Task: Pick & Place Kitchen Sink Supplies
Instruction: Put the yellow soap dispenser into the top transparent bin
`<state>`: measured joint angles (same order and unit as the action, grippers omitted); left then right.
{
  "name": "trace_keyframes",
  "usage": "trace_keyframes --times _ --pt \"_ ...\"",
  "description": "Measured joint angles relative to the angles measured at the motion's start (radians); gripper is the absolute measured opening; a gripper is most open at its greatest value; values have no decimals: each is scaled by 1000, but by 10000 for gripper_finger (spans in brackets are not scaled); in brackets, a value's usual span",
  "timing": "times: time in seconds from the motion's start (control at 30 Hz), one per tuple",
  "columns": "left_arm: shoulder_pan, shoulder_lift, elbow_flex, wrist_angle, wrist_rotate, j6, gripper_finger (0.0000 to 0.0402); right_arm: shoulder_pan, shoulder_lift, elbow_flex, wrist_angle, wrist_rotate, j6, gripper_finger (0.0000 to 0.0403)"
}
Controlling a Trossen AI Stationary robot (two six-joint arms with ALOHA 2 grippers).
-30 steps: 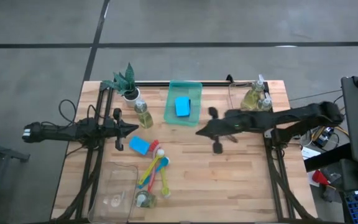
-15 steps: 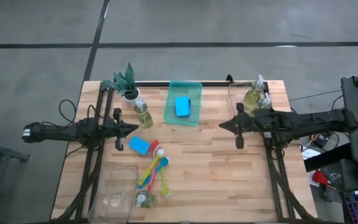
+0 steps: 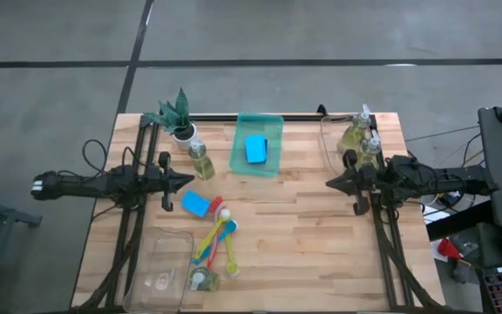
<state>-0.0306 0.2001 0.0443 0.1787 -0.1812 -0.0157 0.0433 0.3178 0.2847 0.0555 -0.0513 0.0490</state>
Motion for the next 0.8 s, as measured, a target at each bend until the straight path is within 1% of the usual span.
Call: trace_keyframes --times 0.17,0.37,0.47,0.57,0.7,0.8 --pt "0 0 0 0 0 0 3 -2 -106 -101 36 1 3 8" --pt "0 0 0 0 0 0 3 -1 -191 -188 64 -2 18 9" --pt "0 0 0 -1 0 0 3 -1 -201 -230 69 -2 18 9" --pt "0 0 0 -1 0 0 3 -1 -196 -274 90 -2 -41 9" --pt "0 0 0 -2 0 0 3 -1 -182 -276 -46 1 -105 9" --pt "0 0 0 -2 0 0 3 0 -153 -275 -37 6 -109 9"
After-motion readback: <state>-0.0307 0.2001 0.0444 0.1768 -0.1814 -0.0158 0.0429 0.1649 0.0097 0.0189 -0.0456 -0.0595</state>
